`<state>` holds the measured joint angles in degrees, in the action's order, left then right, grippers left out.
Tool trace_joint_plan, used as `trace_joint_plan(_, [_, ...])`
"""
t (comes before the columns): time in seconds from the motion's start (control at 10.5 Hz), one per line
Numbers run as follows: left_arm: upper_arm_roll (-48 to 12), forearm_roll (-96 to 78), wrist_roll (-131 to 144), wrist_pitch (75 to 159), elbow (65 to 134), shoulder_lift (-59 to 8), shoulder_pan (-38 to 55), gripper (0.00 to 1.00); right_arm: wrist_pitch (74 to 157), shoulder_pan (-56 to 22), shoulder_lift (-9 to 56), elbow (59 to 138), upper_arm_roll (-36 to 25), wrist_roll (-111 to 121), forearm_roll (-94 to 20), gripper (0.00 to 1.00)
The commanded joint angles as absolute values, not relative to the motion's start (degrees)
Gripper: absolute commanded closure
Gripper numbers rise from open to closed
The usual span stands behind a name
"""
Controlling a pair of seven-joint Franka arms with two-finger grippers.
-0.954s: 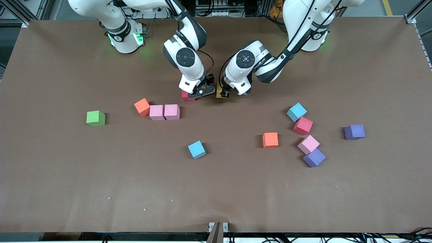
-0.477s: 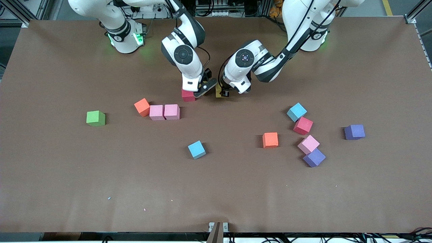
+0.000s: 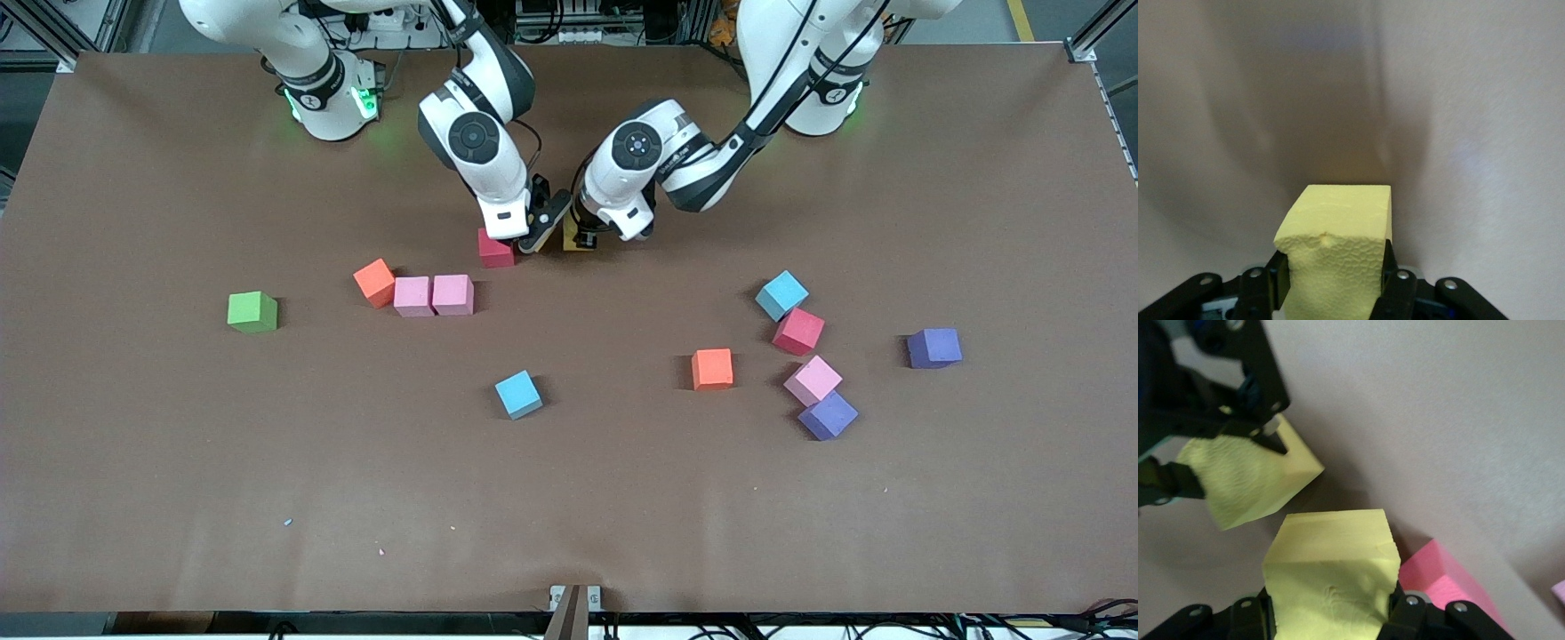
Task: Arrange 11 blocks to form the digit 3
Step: 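Lower both yellow cubes side by side and open both grippers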
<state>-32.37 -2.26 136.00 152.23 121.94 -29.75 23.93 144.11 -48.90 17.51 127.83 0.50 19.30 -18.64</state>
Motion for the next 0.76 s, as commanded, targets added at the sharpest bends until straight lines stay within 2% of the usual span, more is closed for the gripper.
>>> trace_joint_plan(0.0, [-32.2, -3.1, 134.2, 151.8, 121.6, -30.1, 24.3, 0.85, 147.2, -46.2, 14.4, 132.4, 1.0, 32.1, -19.2, 1.00])
trace_joint_plan(0.19, [-32.2, -3.1, 134.2, 151.7, 121.3, -30.5, 24.3, 0.69, 147.9, -45.1, 13.9, 132.8, 1.0, 38.7, -19.2, 1.00])
trace_joint_plan(0.29, [-32.2, -3.1, 134.2, 151.4, 121.0, -30.8, 24.3, 0.57, 150.0, -45.0, 14.0, 133.5, 1.1, 42.8, -19.2, 1.00])
trace_joint_plan(0.38, [-32.2, -3.1, 133.9, 151.3, 120.2, -31.5, 24.4, 0.01, 151.7, -45.4, 14.1, 134.3, 1.1, 44.5, -19.2, 1.00])
trace_joint_plan(0.67, [-32.0, -1.1, 133.9, 146.1, 118.0, -31.4, 25.1, 0.00, 157.1, -46.1, 14.5, 137.1, 1.2, 53.2, -19.2, 1.00])
